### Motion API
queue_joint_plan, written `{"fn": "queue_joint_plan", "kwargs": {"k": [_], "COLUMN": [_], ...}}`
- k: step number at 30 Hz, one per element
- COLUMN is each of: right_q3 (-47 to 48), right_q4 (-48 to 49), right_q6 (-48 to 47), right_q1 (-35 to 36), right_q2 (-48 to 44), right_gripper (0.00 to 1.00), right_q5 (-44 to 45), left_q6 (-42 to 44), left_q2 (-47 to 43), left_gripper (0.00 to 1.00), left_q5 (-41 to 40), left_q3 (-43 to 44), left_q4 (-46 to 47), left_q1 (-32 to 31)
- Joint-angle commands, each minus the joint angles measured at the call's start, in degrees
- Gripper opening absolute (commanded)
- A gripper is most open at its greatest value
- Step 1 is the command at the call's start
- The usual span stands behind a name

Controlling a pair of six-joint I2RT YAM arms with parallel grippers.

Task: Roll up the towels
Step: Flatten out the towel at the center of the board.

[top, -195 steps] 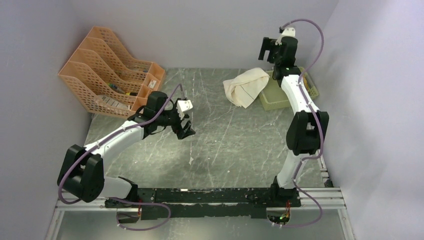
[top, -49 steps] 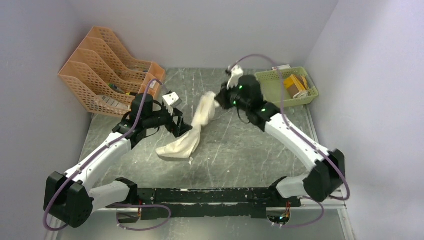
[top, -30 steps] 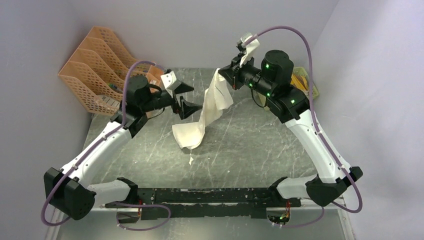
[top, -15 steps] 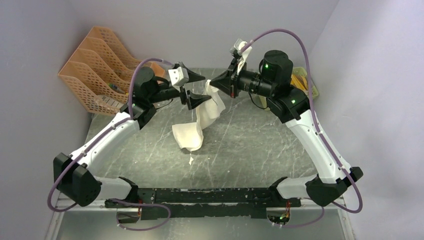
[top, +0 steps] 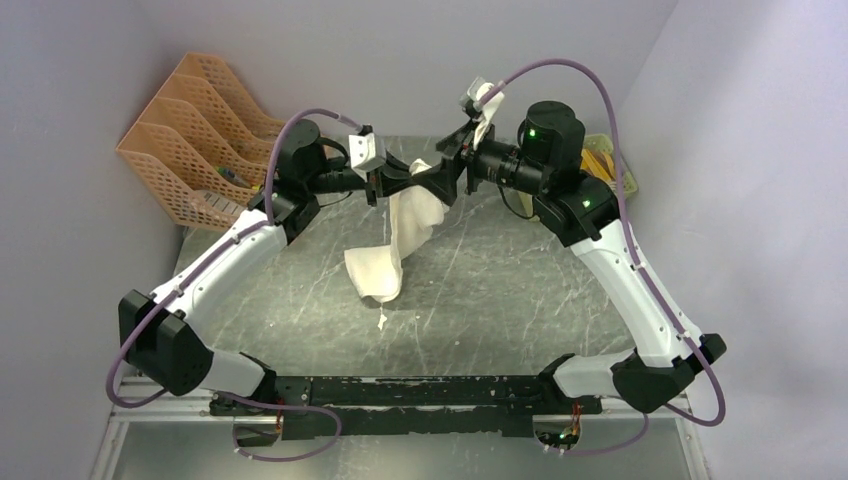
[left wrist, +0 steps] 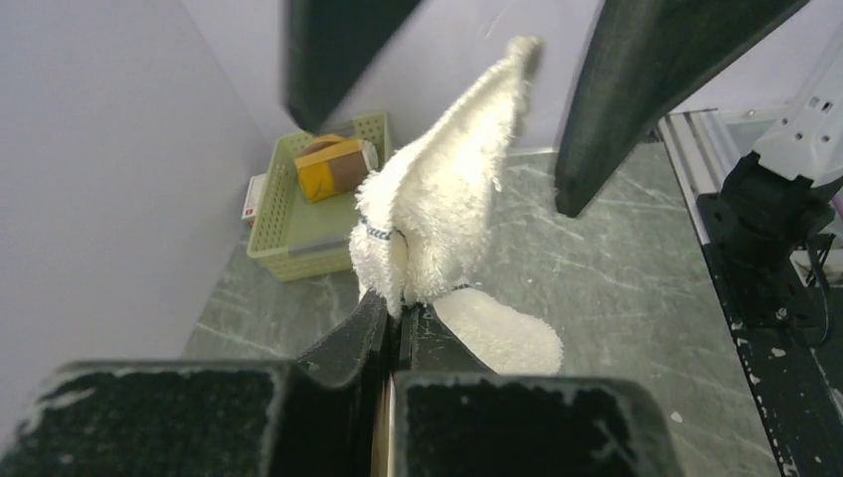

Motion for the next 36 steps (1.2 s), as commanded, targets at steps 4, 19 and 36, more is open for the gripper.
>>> {"fn": "queue_joint_plan", "kwargs": {"k": [4, 19, 36], "right_q3": [-9.6, -32.7, -21.4], "right_q4": [10.3, 33.3, 39.6], "right_q6": [4.5, 18.8, 9.0], "right_q1": [-2.7, -8.1, 23.1], "right_q2": [-5.4, -7.9, 4.9], "right_gripper": [1.0, 0.87, 0.66], "right_q5": [21.9, 11.7, 52.9], "left_q6": [5.7, -10.6, -18.9], "left_q2": [-3.8, -6.3, -0.1], "left_gripper": [0.07, 0.07, 0.07], "left_q5": [-7.1, -22.0, -59.0], "left_q3": [4.1, 11.9, 15.4], "left_q4": [-7.6, -8.0, -8.7], "left_q1": [1.5, 7.4, -4.2]}}
